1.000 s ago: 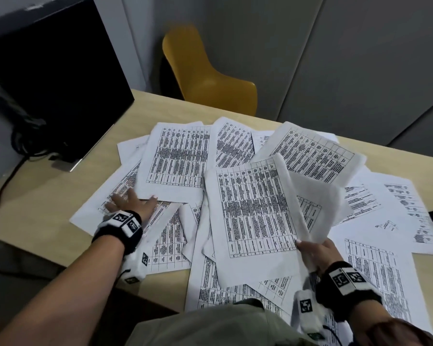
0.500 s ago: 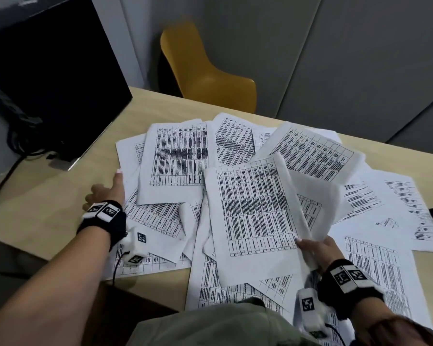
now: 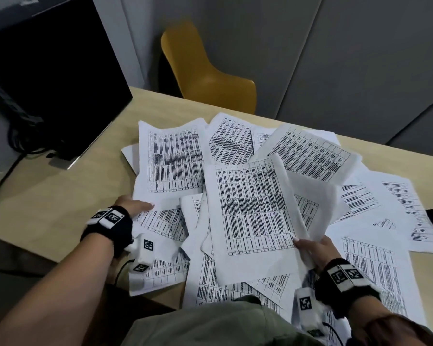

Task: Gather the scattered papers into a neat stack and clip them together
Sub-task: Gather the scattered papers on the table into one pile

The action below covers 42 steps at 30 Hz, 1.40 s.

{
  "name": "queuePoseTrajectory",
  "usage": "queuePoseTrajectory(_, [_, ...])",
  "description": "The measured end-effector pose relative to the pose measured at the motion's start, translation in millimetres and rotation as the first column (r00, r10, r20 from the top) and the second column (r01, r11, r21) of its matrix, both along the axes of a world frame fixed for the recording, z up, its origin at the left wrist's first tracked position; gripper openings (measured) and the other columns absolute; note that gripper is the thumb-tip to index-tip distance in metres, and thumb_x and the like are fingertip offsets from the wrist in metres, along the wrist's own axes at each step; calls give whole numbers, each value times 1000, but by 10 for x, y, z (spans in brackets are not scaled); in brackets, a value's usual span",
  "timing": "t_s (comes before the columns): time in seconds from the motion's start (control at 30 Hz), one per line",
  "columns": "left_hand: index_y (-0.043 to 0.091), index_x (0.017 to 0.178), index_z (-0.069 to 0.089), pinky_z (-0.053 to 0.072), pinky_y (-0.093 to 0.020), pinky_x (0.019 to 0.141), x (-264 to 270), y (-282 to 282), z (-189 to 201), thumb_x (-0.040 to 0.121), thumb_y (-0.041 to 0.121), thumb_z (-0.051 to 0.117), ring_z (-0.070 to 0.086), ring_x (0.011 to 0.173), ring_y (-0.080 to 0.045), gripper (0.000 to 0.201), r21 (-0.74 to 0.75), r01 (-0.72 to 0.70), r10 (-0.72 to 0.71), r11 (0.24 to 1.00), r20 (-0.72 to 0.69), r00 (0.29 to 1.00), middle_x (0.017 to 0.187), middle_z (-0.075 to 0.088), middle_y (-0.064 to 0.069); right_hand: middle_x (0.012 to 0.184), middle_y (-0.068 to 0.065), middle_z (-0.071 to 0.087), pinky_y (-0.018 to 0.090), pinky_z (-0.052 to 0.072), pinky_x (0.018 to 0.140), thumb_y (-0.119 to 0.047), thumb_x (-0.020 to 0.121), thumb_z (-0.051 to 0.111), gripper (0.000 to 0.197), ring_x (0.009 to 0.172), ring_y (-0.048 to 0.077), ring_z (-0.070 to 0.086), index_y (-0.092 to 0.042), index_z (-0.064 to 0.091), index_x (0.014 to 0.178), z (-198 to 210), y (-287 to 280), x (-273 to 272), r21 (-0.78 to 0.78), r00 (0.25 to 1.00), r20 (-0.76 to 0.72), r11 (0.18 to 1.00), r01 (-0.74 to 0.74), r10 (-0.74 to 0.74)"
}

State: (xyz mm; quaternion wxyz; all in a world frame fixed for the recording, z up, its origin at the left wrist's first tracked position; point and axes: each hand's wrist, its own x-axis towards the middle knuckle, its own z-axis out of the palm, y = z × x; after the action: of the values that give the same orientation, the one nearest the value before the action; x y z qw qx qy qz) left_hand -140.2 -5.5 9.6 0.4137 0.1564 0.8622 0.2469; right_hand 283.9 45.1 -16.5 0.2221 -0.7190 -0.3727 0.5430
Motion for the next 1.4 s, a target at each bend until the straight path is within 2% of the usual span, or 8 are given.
queuePoseTrajectory(0.07, [-5,124,48,42,-36,94,5,-56,32,74,17,76,54,114,-34,62,12,-10,9,1000,70,997,128,57,-16,75,17,61,30,45,62,-7,77,70,25,67,26,56,2,54,92,-4,-2,3,-1,1000,1,1000,2,-2])
queuePoseTrajectory(0.17, [-2,106,56,45,-28,77,54,-139,119,82,12,68,63,83,-29,31,97,-57,33,994,236,971,91,63,-7,76,16,61,33,46,67,-8,76,71,31,68,26,56,2,52,98,-14,-3,2,-4,1000,-3,1000,11,-11])
queuePoseTrajectory(0.3, [12,122,59,43,-51,99,-196,-71,-483,51,48,87,62,107,-34,84,188,-150,85,971,316,945,116,67,-14,74,16,60,36,45,71,-7,76,71,26,68,26,56,1,53,93,7,-9,-10,-5,1000,0,1000,15,-15])
queuePoseTrajectory(0.43, [1,117,60,44,-35,92,242,-76,22,78,12,72,61,100,-27,42,231,-110,72,967,167,983,116,65,-13,72,14,60,36,46,71,-6,76,71,19,65,25,55,-2,53,83,41,-21,-25,-6,1000,-1,1000,17,-17])
queuePoseTrajectory(0.7, [3,122,56,42,-42,99,106,-259,144,63,37,79,57,111,-38,71,154,-166,139,974,171,975,124,60,-20,69,14,59,28,43,58,-4,79,68,17,61,23,53,1,55,89,76,-53,-52,23,999,-25,999,33,-32])
queuePoseTrajectory(0.83, [-8,127,46,37,-35,89,161,-330,103,87,13,63,51,111,-34,48,111,-75,68,991,69,995,128,53,-21,69,15,58,28,43,57,-2,79,67,15,61,23,53,2,55,87,96,-63,-57,27,998,-44,999,37,-36])
queuePoseTrajectory(1.03, [-11,109,60,40,-33,81,-95,-438,354,85,9,64,57,88,-28,31,175,-78,103,981,-141,985,97,61,-17,68,14,58,27,42,56,0,78,67,21,61,23,53,6,54,94,80,-61,-66,46,998,-45,998,44,-41])
queuePoseTrajectory(1.4, [5,112,61,42,-38,90,-149,-542,1177,86,15,60,57,92,-29,28,402,14,126,915,-318,940,107,64,-16,70,14,60,27,42,56,0,79,66,27,62,25,56,7,54,102,66,-50,-38,62,998,-55,998,28,-25])
